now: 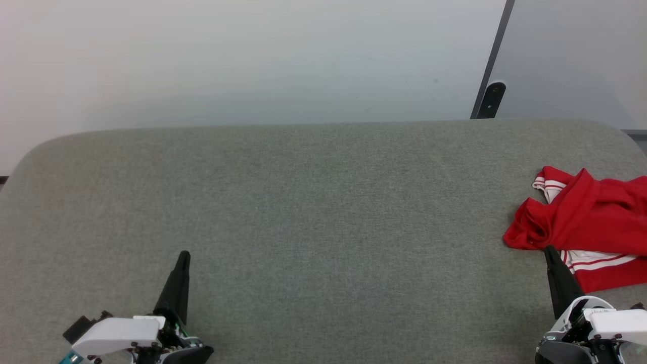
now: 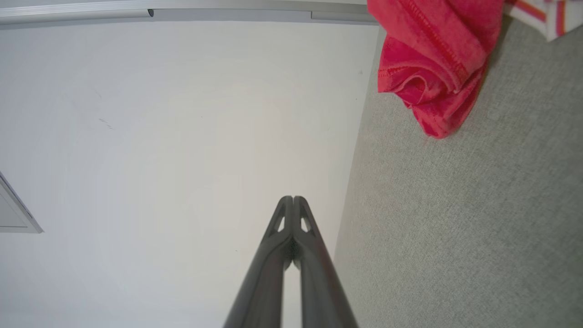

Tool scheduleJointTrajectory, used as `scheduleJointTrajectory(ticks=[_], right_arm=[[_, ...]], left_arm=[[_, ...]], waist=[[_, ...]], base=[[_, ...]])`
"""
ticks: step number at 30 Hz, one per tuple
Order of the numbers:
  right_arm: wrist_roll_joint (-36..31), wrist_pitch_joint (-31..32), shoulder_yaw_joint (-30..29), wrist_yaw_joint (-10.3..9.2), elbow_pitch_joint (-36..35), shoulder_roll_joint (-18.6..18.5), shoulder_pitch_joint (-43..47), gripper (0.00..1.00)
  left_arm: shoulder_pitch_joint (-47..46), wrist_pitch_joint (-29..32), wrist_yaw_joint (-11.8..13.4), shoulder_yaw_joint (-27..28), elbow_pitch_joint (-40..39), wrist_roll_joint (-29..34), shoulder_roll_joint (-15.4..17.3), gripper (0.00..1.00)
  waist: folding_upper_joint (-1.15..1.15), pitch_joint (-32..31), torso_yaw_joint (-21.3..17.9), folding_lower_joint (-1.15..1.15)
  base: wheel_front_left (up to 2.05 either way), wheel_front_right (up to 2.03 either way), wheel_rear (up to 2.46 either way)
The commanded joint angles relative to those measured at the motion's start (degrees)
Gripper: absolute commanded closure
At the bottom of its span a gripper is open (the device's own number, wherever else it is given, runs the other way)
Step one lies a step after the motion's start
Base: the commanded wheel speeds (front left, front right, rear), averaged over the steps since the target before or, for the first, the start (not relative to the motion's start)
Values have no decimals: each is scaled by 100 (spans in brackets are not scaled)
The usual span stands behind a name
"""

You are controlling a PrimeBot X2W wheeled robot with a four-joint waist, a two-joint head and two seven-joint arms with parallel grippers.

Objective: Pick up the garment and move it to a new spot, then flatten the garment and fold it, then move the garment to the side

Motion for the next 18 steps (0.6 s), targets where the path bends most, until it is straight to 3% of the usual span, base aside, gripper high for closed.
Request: scheduleJointTrajectory(ticks=[1,18], right_arm=[[23,-12,-1,-5,0,14,-26,100],[23,-11,0,-6,0,14,-25,100]], left_arm=[[-63,12,-42,13,4,-12,0,100],[-62,13,-42,13,3,-11,0,100]], waist=[[0,0,0,0],[0,0,0,0]], base=[[0,0,0],[0,0,0]])
